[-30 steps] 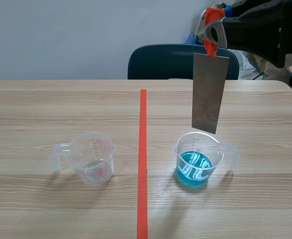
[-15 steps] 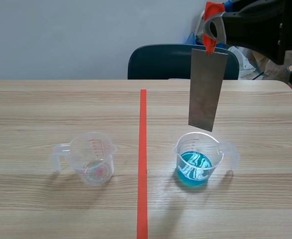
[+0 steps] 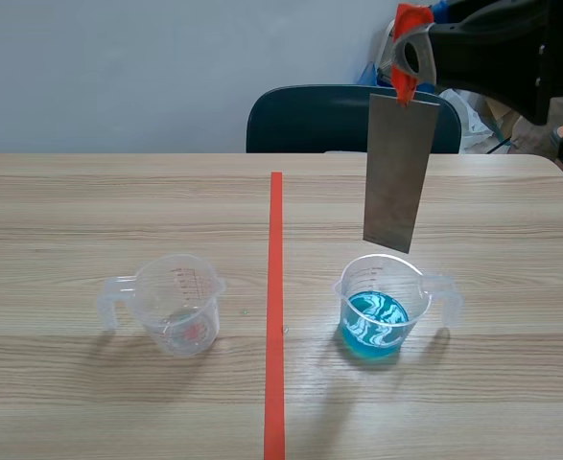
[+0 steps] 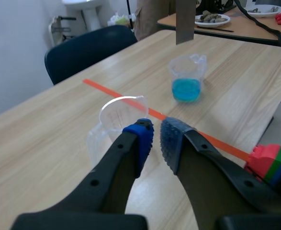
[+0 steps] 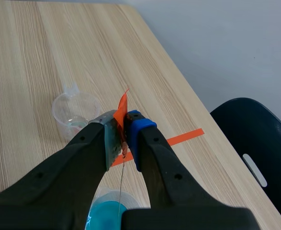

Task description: Do the redox reaction experiment

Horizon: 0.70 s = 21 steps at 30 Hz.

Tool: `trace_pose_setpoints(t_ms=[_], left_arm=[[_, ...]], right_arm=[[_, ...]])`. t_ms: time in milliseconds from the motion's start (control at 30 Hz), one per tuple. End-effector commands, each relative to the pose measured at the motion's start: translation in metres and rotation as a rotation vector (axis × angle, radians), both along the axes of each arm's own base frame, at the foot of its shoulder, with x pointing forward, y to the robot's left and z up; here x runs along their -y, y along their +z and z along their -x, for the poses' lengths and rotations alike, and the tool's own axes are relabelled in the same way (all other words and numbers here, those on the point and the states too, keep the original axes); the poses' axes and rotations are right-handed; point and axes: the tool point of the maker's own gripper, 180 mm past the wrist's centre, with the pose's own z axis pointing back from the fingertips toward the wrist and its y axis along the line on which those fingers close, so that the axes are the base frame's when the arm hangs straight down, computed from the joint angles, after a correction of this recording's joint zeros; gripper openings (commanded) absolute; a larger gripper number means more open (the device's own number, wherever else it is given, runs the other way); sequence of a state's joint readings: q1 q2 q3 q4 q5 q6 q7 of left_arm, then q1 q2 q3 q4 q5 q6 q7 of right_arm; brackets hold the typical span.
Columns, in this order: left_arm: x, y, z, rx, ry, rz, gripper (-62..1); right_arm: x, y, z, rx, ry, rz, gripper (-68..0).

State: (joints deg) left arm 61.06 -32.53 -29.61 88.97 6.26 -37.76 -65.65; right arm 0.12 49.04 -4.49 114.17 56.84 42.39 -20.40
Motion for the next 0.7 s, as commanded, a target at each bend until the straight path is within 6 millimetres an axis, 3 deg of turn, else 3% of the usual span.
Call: trace_pose_setpoints(t_ms=[0, 233, 667], left_arm=[[0.003, 0.006, -0.009, 0.032, -0.007, 0.013, -55.7], [0.013, 0.005, -0.045, 0.094, -0.017, -0.052, -58.0], [0.085, -0.001, -0.099, 0.047, -0.078, 0.036, -58.0]], right_arm=[[-0.002, 0.011, 0.001, 0.036, 0.013, -0.011, -66.9], [-0.002, 0.011, 0.001, 0.037, 0.013, -0.011, -66.9], [-0.002, 0.011, 0.001, 0.036, 0.013, -0.011, -66.9]])
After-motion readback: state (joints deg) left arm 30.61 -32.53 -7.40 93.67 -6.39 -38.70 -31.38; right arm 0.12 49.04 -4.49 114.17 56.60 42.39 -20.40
